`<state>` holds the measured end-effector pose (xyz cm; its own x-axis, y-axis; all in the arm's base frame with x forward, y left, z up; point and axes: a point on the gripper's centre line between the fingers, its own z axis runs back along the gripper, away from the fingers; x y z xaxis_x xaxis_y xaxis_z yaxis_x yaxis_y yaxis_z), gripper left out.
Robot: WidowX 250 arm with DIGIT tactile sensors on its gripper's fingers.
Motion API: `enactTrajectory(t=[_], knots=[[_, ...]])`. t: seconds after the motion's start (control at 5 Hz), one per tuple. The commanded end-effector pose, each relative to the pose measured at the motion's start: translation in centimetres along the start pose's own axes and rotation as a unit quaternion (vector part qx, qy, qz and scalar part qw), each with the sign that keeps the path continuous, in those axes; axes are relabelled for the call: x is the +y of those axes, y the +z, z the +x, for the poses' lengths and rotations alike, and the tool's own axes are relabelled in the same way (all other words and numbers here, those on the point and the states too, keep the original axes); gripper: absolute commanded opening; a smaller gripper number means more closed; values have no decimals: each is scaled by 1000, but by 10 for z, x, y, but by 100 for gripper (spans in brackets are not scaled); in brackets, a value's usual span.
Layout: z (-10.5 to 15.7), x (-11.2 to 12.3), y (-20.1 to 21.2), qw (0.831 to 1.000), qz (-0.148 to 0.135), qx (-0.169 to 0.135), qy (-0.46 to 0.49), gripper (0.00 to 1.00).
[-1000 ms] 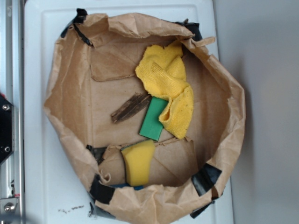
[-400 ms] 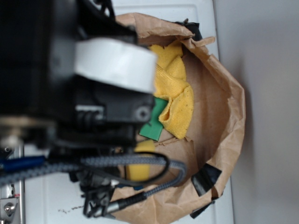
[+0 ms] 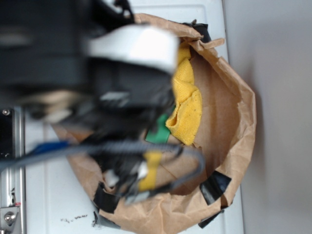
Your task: Grab the wood chip.
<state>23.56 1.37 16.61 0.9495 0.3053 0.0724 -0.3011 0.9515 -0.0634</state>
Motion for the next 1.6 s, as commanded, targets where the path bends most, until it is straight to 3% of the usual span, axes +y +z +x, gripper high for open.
enactTrajectory(t=[0.0, 0.4, 1.0, 1.2, 1.4], knots=[[32, 18, -62, 999, -4, -46, -12, 100], [32, 18, -62, 999, -4, -46, -12, 100], [-4, 49, -102, 998, 2, -59, -28, 100], [-10, 45, -104, 998, -7, -57, -15, 100], [-20, 41, -104, 999, 5, -50, 3, 100]])
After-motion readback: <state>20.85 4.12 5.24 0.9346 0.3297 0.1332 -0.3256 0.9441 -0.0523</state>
